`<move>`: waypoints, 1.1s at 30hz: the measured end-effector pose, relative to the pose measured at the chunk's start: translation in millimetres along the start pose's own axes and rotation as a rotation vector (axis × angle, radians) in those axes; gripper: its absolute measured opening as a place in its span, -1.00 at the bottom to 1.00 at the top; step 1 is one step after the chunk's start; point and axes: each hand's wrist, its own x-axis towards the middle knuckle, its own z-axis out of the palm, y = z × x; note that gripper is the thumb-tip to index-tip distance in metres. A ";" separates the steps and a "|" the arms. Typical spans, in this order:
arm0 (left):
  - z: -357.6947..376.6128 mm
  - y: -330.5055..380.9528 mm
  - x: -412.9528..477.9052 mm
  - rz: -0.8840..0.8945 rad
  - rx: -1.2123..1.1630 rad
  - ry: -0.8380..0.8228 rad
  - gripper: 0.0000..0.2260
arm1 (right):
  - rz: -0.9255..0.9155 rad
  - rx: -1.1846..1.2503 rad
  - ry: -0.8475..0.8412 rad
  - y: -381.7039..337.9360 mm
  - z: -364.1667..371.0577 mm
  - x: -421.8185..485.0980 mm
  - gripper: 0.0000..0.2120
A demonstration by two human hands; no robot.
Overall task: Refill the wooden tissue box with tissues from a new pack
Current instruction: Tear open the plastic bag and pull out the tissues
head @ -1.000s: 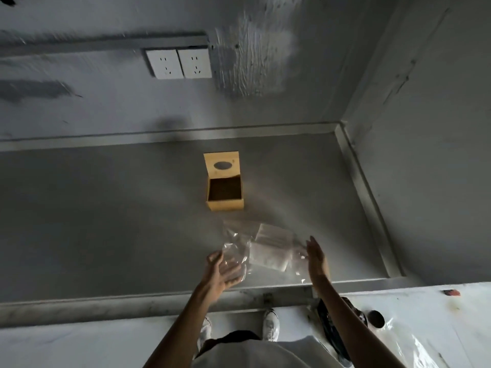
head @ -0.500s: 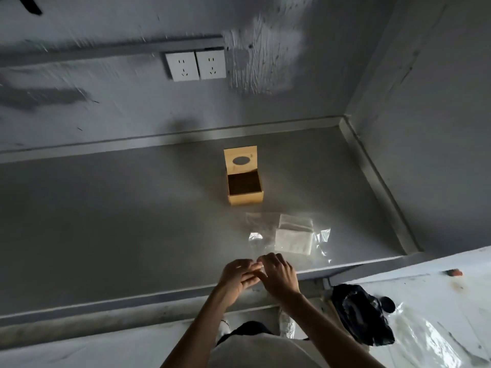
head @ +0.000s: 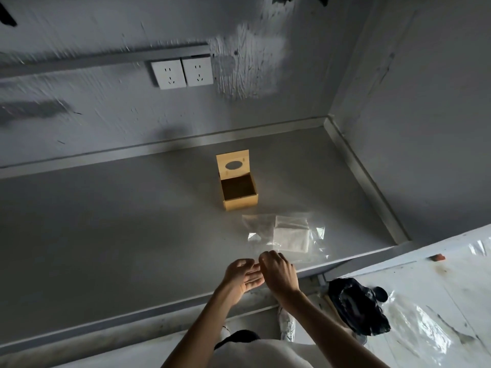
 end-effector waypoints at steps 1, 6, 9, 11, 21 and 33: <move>0.8 0.6 -0.7 -0.001 0.013 -0.017 -0.77 | 0.033 0.047 -0.001 -0.4 -2.3 1.7 -0.85; 5.7 0.4 0.5 0.013 0.061 -0.053 -0.70 | 0.106 0.110 -0.047 3.2 -8.7 5.2 -0.80; 6.3 2.6 1.8 0.010 -0.009 -0.051 -0.72 | 0.113 0.124 -0.065 2.8 -12.1 5.9 -0.78; 7.3 7.3 0.2 0.005 -0.031 -0.059 -0.72 | 0.108 0.125 -0.064 3.1 -15.3 7.9 -0.76; 7.9 20.2 -2.1 -0.057 -0.057 -0.094 -0.78 | 0.068 0.107 -0.076 1.1 -16.8 11.2 -0.70; 1.1 27.5 -2.0 -0.004 -0.027 -0.107 -0.72 | 0.131 0.080 -0.037 -7.2 -14.8 10.6 -0.79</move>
